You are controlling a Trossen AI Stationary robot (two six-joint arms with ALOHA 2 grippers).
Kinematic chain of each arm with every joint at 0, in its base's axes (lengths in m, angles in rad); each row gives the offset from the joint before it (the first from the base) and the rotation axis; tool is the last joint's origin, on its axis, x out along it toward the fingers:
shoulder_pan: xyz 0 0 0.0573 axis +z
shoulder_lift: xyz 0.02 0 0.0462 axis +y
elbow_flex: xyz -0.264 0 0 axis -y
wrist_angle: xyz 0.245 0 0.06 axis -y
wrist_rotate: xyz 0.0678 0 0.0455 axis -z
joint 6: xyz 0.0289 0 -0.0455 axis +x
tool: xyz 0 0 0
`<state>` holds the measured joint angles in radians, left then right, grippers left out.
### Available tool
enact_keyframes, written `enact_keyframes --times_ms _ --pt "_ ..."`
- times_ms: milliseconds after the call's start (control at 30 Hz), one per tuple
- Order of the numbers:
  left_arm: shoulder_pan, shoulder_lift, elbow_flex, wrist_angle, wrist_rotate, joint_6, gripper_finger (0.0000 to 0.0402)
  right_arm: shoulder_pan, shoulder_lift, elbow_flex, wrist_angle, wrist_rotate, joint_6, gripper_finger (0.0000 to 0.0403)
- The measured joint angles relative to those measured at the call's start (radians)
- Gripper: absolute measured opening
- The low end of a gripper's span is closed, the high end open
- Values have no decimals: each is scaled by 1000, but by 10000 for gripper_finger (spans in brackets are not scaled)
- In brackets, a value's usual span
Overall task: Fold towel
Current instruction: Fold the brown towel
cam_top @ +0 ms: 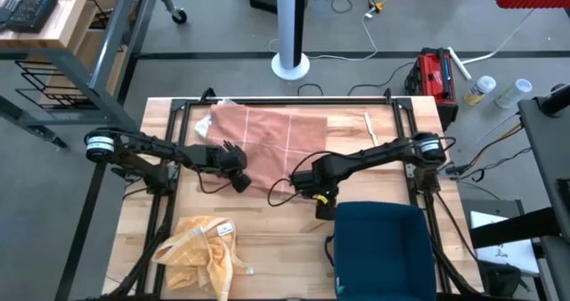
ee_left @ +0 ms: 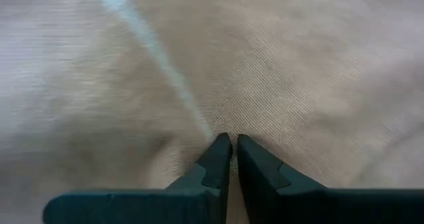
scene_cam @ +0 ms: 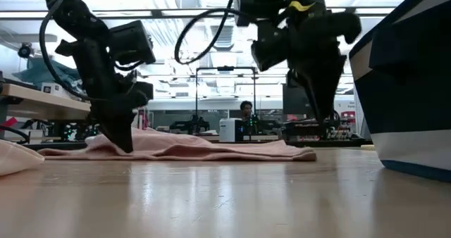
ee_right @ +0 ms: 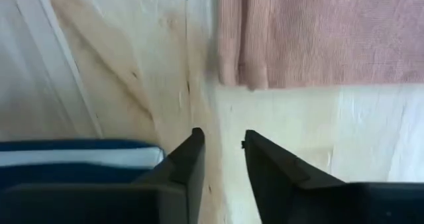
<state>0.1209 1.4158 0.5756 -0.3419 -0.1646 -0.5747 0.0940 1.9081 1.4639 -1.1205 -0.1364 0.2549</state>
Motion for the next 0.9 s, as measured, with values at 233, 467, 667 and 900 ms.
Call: enact_keyframes --times_ms 233,467,667,900 --pt "-2 -13 15 -7 266 30 22 -1 -8 0 204 80 58 140" --pt "-20 -43 15 -53 442 162 19 0 39 0 357 76 -2 154" --pt "-51 -117 17 -114 499 246 5 0 109 -2 364 85 -36 152" --pt "-139 -186 18 -340 435 258 14 0 152 -4 396 104 -42 142"
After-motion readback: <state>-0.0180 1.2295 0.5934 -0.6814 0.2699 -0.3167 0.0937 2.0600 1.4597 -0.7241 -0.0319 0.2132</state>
